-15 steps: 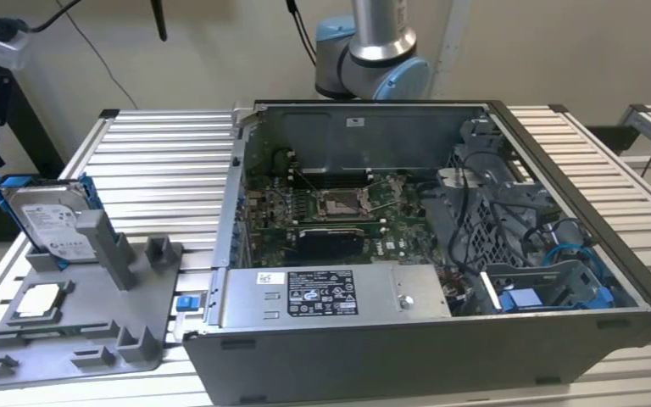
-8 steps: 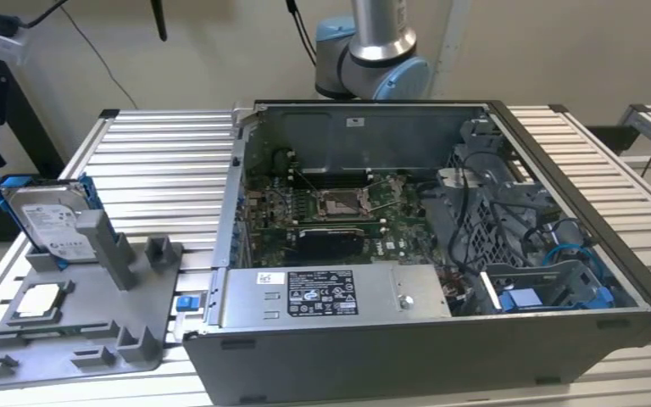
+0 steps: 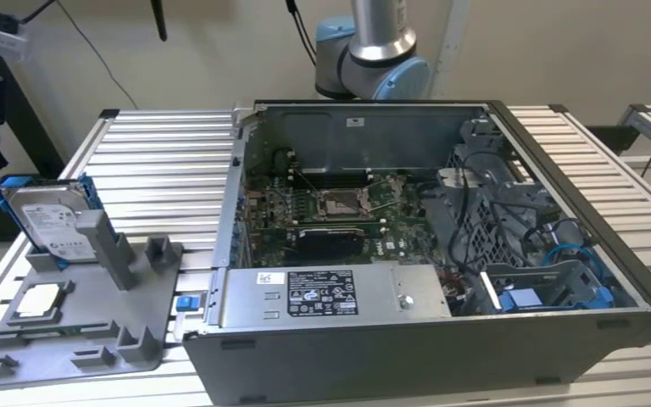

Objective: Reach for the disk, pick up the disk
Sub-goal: 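Pick up the disk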

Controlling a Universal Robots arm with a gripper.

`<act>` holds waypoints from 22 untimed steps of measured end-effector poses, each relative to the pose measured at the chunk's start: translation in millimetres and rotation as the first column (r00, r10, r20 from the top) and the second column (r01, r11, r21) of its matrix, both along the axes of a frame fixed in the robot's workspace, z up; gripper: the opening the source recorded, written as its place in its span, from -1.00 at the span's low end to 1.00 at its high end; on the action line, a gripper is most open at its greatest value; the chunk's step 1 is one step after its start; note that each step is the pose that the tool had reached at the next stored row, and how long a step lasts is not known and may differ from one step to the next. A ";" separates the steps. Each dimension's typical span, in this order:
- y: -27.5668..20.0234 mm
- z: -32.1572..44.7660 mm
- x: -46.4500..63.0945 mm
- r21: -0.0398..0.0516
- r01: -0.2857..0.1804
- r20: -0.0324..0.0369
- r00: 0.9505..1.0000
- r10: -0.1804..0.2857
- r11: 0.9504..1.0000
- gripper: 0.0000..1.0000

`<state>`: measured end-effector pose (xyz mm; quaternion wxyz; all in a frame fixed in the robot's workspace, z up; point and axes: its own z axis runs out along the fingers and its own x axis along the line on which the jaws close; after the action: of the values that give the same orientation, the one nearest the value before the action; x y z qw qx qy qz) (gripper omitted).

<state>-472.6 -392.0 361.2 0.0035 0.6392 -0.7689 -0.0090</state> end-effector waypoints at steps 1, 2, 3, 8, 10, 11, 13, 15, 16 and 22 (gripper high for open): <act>0.0 -0.1 0.0 0.000 -0.013 0.006 1.000 0.013 1.000 -1.00; 0.0 -0.3 0.1 0.000 -0.025 0.012 1.000 0.025 1.000 -1.00; 0.0 -0.4 0.1 0.000 -0.038 0.018 0.999 0.038 0.999 -1.00; 0.0 -1.3 0.2 -0.001 -0.067 0.022 0.997 0.067 0.998 -1.00; 0.0 -1.4 0.2 -0.001 -0.068 0.022 0.997 0.068 0.998 -1.00; 0.0 -1.3 0.2 -0.001 -0.068 0.022 0.997 0.068 0.998 -1.00; 0.0 -1.4 0.2 -0.001 -0.068 0.022 0.997 0.068 0.998 1.00; 0.0 -1.4 0.3 -0.001 -0.068 0.022 0.997 0.068 0.998 1.00; 0.0 -1.4 0.3 -0.001 -0.068 0.022 0.997 0.068 0.998 1.00; 0.1 -2.4 0.4 -0.001 -0.068 0.022 0.997 0.068 0.998 1.00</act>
<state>-472.2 -391.8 358.8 -0.0045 0.6652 -0.7466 -0.0018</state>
